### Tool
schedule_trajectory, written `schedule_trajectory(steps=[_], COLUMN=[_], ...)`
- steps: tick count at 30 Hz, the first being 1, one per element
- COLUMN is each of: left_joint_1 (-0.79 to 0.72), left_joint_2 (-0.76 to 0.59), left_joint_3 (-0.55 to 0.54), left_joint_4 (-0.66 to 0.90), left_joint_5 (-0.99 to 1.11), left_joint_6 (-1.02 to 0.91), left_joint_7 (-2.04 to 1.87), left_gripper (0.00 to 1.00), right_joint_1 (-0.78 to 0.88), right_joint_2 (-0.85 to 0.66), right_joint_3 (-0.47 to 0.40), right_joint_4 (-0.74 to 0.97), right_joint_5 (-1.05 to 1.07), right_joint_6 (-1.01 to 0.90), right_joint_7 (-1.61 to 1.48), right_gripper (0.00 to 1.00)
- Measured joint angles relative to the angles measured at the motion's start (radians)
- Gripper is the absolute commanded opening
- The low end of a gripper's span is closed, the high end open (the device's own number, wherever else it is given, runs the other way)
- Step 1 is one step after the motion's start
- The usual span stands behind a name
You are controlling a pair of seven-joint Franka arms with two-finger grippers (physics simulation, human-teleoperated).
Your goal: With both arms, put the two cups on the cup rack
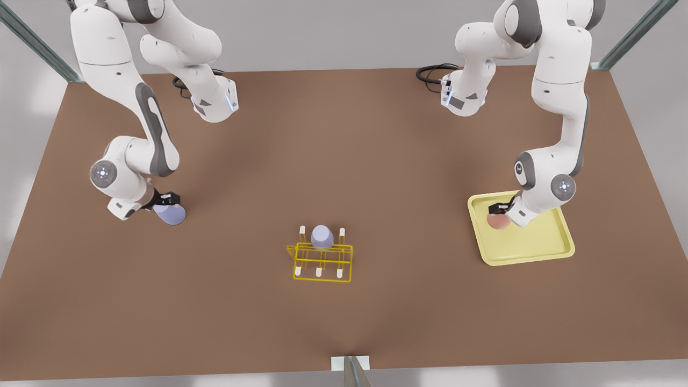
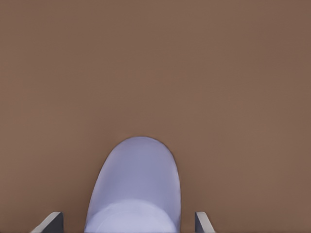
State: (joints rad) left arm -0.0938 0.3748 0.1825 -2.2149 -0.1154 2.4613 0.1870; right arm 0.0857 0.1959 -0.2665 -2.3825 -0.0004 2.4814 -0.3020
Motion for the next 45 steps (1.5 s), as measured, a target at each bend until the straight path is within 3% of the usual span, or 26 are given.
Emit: schedule_trajectory(steps=[17, 18, 19, 39, 41, 45], left_joint_1=[0.002, 0.001, 0.001, 0.007, 0.006, 0.008], left_joint_2=[-0.005, -0.005, -0.004, -0.012, -0.029, -0.030], left_joint_3=[-0.010, -0.009, -0.009, -0.038, -0.049, -0.080], left_joint_4=[0.004, 0.004, 0.004, 0.012, 0.062, 0.315], left_joint_5=[-0.006, -0.007, -0.007, -0.005, -0.005, -0.042], left_joint_6=[0.029, 0.029, 0.030, 0.043, 0.007, -0.197], left_joint_7=[0.018, 0.018, 0.019, 0.014, 0.011, -0.003], left_gripper=[0.95, 0.94, 0.89, 0.85, 0.85, 0.85], right_joint_1=[-0.001, 0.000, -0.001, 0.014, 0.014, 0.014], right_joint_2=[0.054, 0.053, 0.052, 0.084, 0.084, 0.080], right_joint_3=[0.004, 0.004, 0.004, 0.020, 0.022, 0.023], right_joint_4=[-0.036, -0.035, -0.033, -0.003, -0.003, -0.001], right_joint_5=[0.037, 0.039, 0.041, 0.085, 0.087, 0.092], right_joint_6=[0.064, 0.065, 0.065, 0.079, 0.081, 0.084], right_joint_7=[-0.018, -0.019, -0.020, -0.026, -0.027, -0.033], right_gripper=[1.00, 0.91, 0.88, 0.86, 0.83, 0.78])
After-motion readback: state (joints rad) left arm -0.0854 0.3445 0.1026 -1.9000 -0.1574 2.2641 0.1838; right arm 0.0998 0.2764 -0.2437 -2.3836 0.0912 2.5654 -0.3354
